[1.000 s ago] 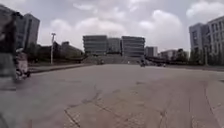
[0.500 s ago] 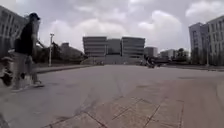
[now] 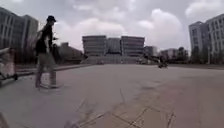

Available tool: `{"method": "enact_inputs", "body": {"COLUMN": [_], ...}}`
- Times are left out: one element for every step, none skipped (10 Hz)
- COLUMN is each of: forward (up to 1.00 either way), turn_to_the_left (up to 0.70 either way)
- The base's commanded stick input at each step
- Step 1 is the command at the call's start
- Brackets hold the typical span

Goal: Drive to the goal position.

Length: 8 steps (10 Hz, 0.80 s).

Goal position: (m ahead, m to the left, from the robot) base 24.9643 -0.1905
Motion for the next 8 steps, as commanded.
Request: {"method": "enact_inputs", "body": {"forward": [0.7,0.7,0.7,0.7,0.7,0.7,0.54,0.0], "turn_to_the_left": [0.0,0.0,0.0,0.0,0.0,0.0,0.0,0.0]}}
